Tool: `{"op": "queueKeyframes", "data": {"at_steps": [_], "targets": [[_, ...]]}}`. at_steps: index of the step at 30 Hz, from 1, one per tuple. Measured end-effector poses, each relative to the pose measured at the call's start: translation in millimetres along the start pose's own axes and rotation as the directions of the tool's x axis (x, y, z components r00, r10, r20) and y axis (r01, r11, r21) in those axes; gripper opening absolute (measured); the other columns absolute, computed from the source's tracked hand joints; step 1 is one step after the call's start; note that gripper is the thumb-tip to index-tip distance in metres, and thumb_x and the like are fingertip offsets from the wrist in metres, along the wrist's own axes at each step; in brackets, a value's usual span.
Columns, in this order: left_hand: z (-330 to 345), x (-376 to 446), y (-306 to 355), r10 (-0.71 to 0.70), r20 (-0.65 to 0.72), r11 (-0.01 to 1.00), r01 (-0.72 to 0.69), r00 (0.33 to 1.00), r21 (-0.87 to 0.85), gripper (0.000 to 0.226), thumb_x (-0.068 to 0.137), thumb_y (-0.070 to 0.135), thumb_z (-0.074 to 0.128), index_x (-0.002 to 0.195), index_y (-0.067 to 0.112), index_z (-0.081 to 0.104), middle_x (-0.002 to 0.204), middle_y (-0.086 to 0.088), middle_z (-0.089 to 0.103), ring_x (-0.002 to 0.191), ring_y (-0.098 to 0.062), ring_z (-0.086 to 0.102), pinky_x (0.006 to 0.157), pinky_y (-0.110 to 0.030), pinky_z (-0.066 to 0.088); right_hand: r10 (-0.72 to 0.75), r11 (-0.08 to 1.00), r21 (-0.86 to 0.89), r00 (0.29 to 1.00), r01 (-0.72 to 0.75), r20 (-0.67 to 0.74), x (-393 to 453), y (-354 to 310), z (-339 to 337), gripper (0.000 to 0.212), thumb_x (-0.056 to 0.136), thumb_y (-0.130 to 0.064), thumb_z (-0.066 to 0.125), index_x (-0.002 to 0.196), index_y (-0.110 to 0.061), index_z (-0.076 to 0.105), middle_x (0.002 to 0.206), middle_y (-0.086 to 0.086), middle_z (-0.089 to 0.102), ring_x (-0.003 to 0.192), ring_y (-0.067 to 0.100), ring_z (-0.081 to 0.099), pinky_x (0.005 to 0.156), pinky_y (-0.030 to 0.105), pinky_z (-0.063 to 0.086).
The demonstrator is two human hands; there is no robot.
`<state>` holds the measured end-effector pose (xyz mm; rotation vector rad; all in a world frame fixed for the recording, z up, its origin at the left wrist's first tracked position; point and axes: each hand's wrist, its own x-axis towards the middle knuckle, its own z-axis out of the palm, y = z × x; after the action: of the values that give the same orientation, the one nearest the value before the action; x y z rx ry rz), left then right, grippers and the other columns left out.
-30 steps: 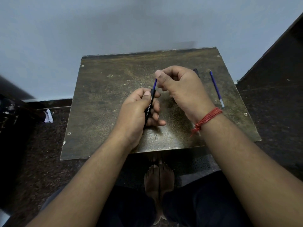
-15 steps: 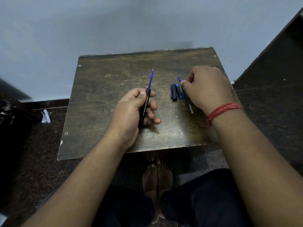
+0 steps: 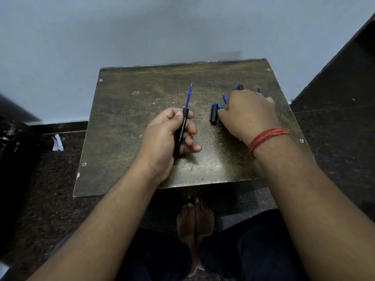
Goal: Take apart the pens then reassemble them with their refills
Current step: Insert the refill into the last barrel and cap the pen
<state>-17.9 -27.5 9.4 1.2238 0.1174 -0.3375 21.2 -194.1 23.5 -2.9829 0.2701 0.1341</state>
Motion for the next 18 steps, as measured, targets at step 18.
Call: {"op": "queueKeyframes", "data": {"at_steps": [18], "targets": [[5, 0, -7, 0.019, 0.051, 0.990, -0.026, 0.999, 0.141, 0.024, 0.106, 0.017, 0.038, 0.097, 0.008, 0.058, 0.062, -0.004, 0.057, 0.046, -0.013, 0.045, 0.048, -0.032, 0.054, 0.091, -0.127, 0.987, 0.992, 0.096, -0.085, -1, -14, 9, 0.018, 0.092, -0.001, 0.065, 0.105, -0.008, 0.055, 0.076, 0.004, 0.070, 0.068, 0.017, 0.065, 0.060, 0.027, 0.050]]}}
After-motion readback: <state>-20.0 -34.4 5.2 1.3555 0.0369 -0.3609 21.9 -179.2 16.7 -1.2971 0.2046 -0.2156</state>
